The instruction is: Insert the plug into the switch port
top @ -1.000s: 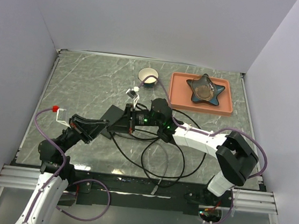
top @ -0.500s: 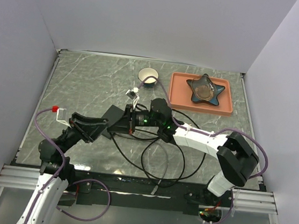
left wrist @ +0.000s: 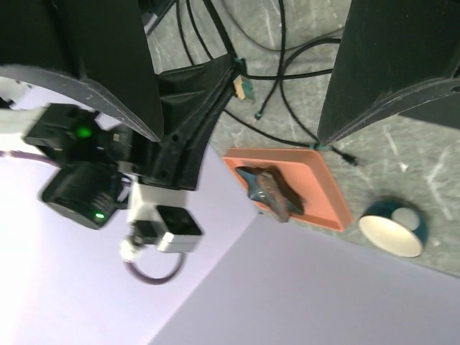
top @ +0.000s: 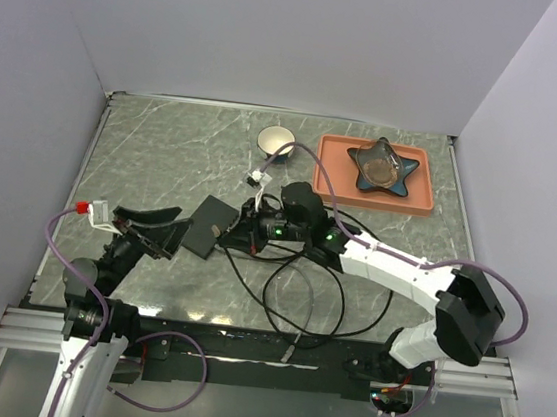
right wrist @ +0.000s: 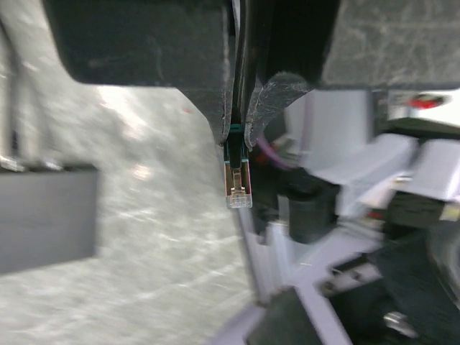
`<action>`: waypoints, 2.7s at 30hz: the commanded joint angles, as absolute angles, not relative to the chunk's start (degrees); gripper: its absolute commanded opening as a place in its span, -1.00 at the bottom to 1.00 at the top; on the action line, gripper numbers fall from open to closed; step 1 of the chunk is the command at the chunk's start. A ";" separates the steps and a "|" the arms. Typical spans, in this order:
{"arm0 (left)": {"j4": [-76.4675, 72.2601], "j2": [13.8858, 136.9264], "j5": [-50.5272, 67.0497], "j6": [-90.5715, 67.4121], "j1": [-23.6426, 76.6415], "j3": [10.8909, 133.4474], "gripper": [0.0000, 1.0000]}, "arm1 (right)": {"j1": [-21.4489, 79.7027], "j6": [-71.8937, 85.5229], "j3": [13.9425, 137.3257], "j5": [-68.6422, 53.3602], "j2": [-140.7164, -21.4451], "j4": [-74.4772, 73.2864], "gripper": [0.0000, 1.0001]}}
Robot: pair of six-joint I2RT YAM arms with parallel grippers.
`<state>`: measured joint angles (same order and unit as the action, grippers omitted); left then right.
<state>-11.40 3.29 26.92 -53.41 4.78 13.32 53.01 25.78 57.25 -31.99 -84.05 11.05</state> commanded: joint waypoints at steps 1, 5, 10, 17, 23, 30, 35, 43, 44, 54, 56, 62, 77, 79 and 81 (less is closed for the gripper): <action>-6.33 3.34 23.12 -50.80 4.66 15.47 0.88 | 53.70 14.25 61.26 -19.72 -78.75 -3.67 -1.00; -6.50 5.44 23.12 -50.63 4.66 15.03 0.95 | 53.70 6.79 60.91 -10.67 -76.03 -11.15 -1.00; -8.43 10.88 24.43 -50.36 4.66 14.06 0.99 | 54.05 1.24 59.07 -0.11 -73.13 -17.13 -1.00; -5.03 18.97 21.01 -48.96 4.66 14.50 0.92 | 58.26 -3.25 57.04 14.57 -73.56 -21.79 -1.00; -0.18 28.64 15.65 -46.06 4.66 16.35 0.93 | 65.91 -5.89 57.74 26.26 -81.89 -24.43 -1.00; 3.77 32.43 10.29 -43.68 4.66 17.75 0.93 | 71.46 -7.82 58.54 34.11 -86.49 -24.17 -1.00; 4.48 33.75 9.23 -41.75 4.66 20.47 0.93 | 71.46 -10.19 57.92 31.12 -85.08 -19.96 -1.00; 4.04 45.51 6.95 -38.42 4.66 27.59 0.93 | 67.16 -13.01 57.04 19.79 -81.04 -15.56 -1.00; 4.13 47.09 6.51 -37.89 4.66 29.42 0.93 | 66.63 -13.09 57.04 18.73 -80.34 -15.21 -1.00; 2.29 69.77 4.74 -32.17 4.66 39.19 0.97 | 55.12 -14.15 59.85 -5.87 -79.72 -12.92 -1.00; 1.41 74.41 6.84 -31.21 4.66 40.60 0.98 | 53.45 -14.50 60.81 -7.81 -80.59 -12.39 -1.00; -4.48 81.64 14.14 -28.57 4.66 41.66 0.87 | 50.10 -16.70 66.52 -12.29 -87.18 -14.76 -1.00; -7.91 88.24 26.01 -24.52 4.66 42.98 0.72 | 45.26 -15.47 78.66 -5.80 -104.68 -20.22 -1.00; -7.74 88.68 26.89 -23.91 4.75 43.42 0.68 | 45.09 -15.64 79.53 -5.63 -105.38 -20.39 -1.00; -7.30 89.73 27.77 -23.38 5.01 44.38 0.64 | 45.00 -16.17 80.15 -5.54 -106.34 -20.48 -1.00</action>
